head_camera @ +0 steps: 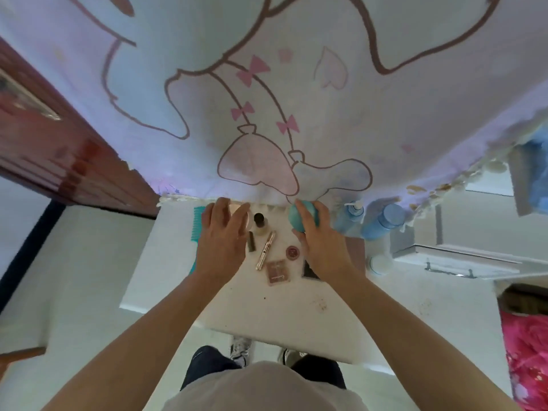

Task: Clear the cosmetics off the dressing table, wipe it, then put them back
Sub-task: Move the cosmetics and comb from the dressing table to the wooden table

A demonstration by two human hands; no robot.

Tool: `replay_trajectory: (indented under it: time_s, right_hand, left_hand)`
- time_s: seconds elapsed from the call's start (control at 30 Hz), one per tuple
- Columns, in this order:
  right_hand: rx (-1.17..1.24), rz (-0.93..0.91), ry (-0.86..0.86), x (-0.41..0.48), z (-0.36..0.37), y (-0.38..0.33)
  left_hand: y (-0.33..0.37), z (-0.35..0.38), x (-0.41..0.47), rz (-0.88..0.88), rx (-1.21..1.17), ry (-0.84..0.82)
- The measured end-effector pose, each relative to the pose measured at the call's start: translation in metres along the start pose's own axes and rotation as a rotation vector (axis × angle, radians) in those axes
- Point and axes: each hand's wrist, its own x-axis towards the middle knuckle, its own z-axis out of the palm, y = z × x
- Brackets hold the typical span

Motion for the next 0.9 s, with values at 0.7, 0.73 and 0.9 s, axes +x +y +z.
replay_trajectory:
  time_s: [0.7, 0.73, 0.9]
  right_hand:
    - [0.283, -0.997, 0.047, -0.135, 0.034, -0.528]
    - [0.283, -1.04, 0.039, -0.151, 0.041, -0.555]
    - [0.251, -1.231, -0.024, -0.217, 0.079, -0.672]
  left_hand:
    - [-0.207, -0.331, -0.448, -0.73, 0.387, 0.676]
    - [-0.215, -0.344, -0.476, -0.764, 0.399, 0.696]
    - [-0.253, -0.389, -0.591, -0.913, 0.451, 0.775]
